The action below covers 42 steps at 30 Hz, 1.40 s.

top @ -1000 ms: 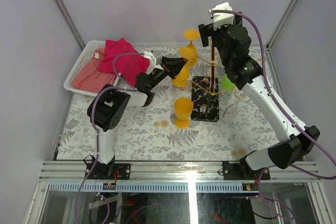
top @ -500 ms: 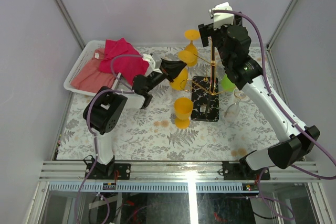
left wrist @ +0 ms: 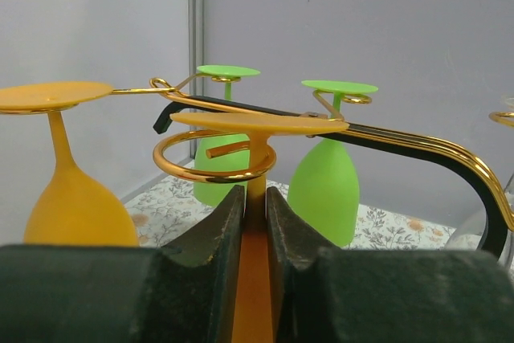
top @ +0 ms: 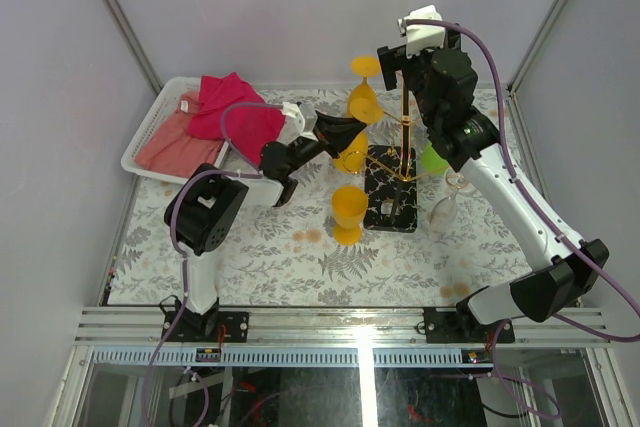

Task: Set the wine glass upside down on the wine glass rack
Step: Turn the wine glass upside down at the wine rack, then pick up the wine glass at the center of the board.

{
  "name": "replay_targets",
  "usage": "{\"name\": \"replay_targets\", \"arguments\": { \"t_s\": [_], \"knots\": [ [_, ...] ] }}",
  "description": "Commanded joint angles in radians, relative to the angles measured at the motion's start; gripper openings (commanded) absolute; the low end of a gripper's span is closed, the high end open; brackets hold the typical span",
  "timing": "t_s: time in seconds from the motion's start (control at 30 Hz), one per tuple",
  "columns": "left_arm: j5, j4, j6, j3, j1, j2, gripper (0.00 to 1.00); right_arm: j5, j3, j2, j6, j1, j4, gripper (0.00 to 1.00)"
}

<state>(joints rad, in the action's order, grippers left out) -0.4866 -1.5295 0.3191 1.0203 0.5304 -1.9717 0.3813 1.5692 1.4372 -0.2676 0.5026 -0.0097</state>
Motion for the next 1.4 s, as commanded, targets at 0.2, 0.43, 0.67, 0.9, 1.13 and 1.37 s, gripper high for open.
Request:
{"name": "replay_targets", "arguments": {
  "t_s": [0.2, 0.43, 0.67, 0.9, 1.13, 1.37],
  "knots": [
    [0.022, -0.070, -0.008, -0.019, 0.006, 0.016, 0.36, -0.006, 0.004, -0.017, 0.020, -0.004, 0.050, 0.99],
    [0.044, -0.066, -0.037, -0.102, 0.006, 0.067, 0.37, -0.023, -0.008, -0.025, 0.035, -0.005, 0.053, 0.99],
    [0.116, -0.045, -0.081, -0.262, 0.002, 0.179, 0.38, -0.155, -0.031, -0.057, 0.040, -0.005, 0.057, 0.99],
    [0.227, 0.146, -0.067, -0.351, -0.053, 0.350, 0.41, -0.201, -0.021, -0.058, 0.127, -0.006, 0.007, 0.99],
    [0.304, 0.744, -0.144, -0.221, -0.175, 0.573, 0.46, -0.371, 0.208, 0.021, 0.190, 0.001, -0.370, 1.00],
    [0.373, 1.095, -0.216, -0.066, -0.253, 0.649, 0.50, -0.266, 0.462, 0.146, 0.026, 0.186, -0.680, 0.99]
  ]
}}
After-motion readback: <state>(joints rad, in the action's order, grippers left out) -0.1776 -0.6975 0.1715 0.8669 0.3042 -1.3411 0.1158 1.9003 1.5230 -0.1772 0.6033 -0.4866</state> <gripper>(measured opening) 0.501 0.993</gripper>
